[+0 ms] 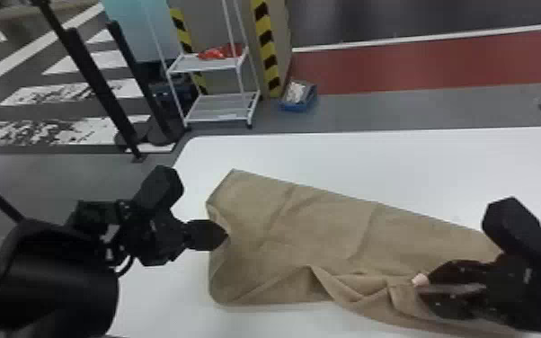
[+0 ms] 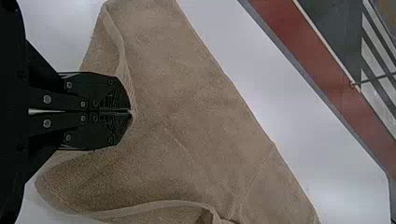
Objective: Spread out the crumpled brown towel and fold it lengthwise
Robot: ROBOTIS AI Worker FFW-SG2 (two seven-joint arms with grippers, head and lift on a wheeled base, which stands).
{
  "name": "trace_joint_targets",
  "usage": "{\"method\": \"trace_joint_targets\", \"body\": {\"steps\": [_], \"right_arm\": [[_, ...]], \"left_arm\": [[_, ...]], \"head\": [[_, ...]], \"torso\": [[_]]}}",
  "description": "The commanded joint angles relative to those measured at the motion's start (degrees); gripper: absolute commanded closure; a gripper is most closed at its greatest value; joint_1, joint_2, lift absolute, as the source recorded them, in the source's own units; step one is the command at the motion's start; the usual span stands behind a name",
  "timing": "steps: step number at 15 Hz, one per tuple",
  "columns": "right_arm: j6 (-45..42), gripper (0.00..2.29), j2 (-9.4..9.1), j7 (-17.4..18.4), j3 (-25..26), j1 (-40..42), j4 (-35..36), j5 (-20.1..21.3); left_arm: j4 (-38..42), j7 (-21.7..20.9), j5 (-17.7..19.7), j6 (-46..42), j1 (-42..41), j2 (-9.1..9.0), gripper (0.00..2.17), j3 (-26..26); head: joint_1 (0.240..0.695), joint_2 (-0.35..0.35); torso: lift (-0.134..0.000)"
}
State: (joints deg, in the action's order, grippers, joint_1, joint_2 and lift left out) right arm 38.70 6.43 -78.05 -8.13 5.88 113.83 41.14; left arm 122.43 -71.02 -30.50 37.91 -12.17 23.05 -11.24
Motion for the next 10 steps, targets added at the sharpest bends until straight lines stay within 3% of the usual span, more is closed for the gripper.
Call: {"method": "trace_joint_targets", "body": {"steps": [1,6,8,10], "right_arm": [[-0.6,1.11,0.60,-0.3,0.3,0.2,0.0,0.2],[-0.8,1.12,0.95,-0.3,1.1,0.5,0.0,0.3],[-1.3,1.42,1.04,-0.3,1.8,0.5,0.3,0.2],[-1.3,1.42,1.48,-0.3,3.2,0.9,1.7,-0.5]], "left_arm": [[0.0,0.0,0.1,-0.7,-0.1,0.06,1.37,-0.1],[-0.2,0.0,0.1,-1.2,-0.1,-0.02,1.37,0.0],[-0.2,0.0,0.1,-1.2,-0.1,-0.11,1.37,-0.1],[-0.2,0.0,0.1,-1.2,-0.1,-0.02,1.37,-0.1]], "head": [[0.695,0.282],[0.695,0.266],[0.695,0.260],[0.695,0.255]], "torso": [[-0.124],[-0.124],[-0.124],[-0.124]]}}
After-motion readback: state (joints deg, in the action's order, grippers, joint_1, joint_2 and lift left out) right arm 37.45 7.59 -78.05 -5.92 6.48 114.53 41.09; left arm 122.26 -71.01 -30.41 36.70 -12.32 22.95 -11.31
